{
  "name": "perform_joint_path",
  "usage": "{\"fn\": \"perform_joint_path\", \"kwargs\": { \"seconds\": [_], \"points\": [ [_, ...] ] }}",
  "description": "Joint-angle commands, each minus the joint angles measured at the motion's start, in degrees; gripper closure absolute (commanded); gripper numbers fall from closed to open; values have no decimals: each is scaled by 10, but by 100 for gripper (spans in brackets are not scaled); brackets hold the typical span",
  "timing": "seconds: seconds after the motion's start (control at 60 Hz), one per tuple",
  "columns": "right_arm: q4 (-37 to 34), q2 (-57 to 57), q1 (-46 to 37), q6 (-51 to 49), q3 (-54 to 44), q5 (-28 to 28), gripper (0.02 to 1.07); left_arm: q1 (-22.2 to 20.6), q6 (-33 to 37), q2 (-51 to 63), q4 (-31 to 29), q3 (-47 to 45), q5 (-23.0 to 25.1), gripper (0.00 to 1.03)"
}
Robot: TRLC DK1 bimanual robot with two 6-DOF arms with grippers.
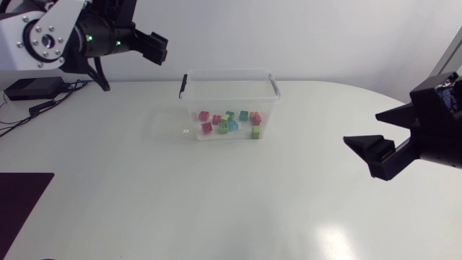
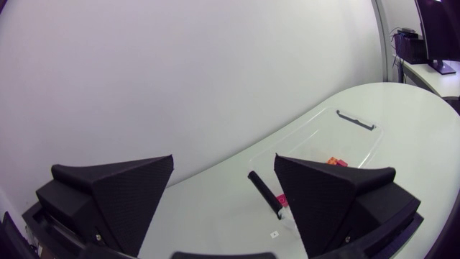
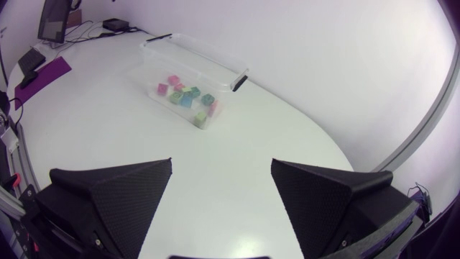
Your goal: Place the duplo bricks in the container
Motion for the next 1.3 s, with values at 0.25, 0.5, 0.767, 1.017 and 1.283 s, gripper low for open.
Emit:
{"fn": "perform_joint_path", "kwargs": {
  "seconds": [0.25, 0.5, 0.767, 1.017, 1.283],
  "points": [
    [54, -45, -56, 20, -53, 12, 7, 22, -10, -165, 14, -156, -10, 5],
    [85, -83, -81, 40, -84, 18, 7, 44, -4, -296, 52, -283, -11, 5],
    [133, -129, -109, 64, -134, 28, 7, 54, -11, -424, 57, -390, -11, 5],
    [152, -157, -109, 67, -163, 41, 7, 73, -11, -501, 48, -464, -12, 5],
    [185, -205, -111, 85, -217, 51, 7, 82, -33, -587, 33, -519, -2, 5]
  ]
}}
